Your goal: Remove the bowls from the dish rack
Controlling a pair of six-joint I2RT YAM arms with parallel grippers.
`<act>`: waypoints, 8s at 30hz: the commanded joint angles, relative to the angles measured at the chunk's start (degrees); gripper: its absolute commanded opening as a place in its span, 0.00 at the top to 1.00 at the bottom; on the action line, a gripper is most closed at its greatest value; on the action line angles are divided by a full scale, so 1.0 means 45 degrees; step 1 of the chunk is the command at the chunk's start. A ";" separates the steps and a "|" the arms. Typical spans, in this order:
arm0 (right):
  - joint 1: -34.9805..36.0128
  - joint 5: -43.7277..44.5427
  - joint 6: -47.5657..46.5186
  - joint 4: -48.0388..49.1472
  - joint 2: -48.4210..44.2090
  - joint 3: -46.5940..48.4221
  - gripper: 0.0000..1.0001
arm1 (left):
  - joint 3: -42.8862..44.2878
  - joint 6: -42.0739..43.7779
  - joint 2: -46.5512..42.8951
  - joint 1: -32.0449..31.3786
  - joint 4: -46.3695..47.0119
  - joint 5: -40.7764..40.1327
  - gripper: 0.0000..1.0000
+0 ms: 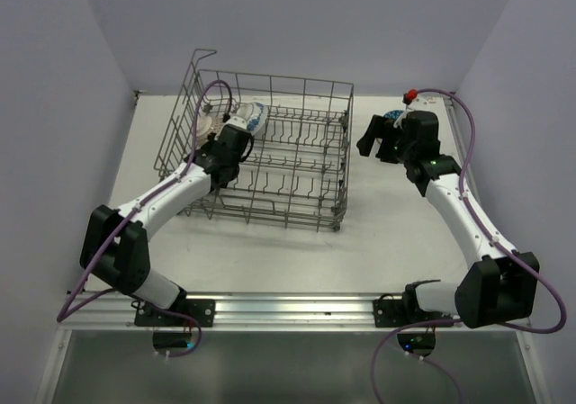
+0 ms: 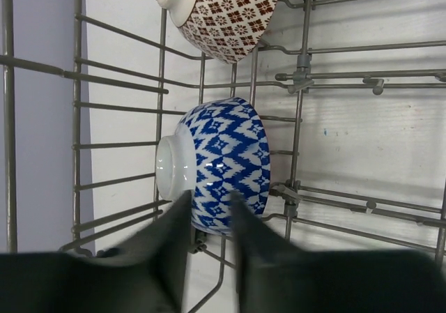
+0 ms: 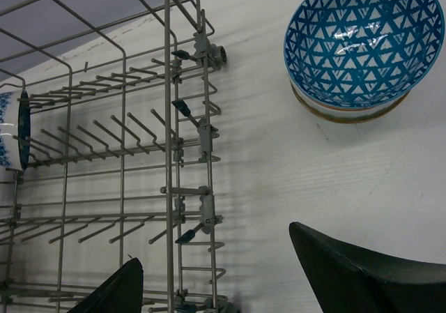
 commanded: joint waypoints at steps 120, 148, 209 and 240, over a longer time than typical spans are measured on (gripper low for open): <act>-0.0098 -0.0340 0.0178 0.0925 0.0885 -0.0101 0.09 | -0.1976 0.2009 -0.0047 0.1624 0.2654 0.0906 0.00; -0.0138 -0.0340 0.0158 0.1003 0.1022 -0.0101 0.09 | -0.2464 0.2811 -0.0302 0.1409 0.4216 0.0183 0.11; -0.0157 -0.0594 0.0080 0.0730 0.0515 0.0016 0.10 | 0.3623 0.0917 -0.0339 0.1116 -0.0115 -0.1791 1.00; 0.5154 -0.2470 0.1916 0.2566 0.3616 0.4195 0.23 | 0.4509 -0.1310 -0.1120 0.0706 0.0114 0.6901 1.00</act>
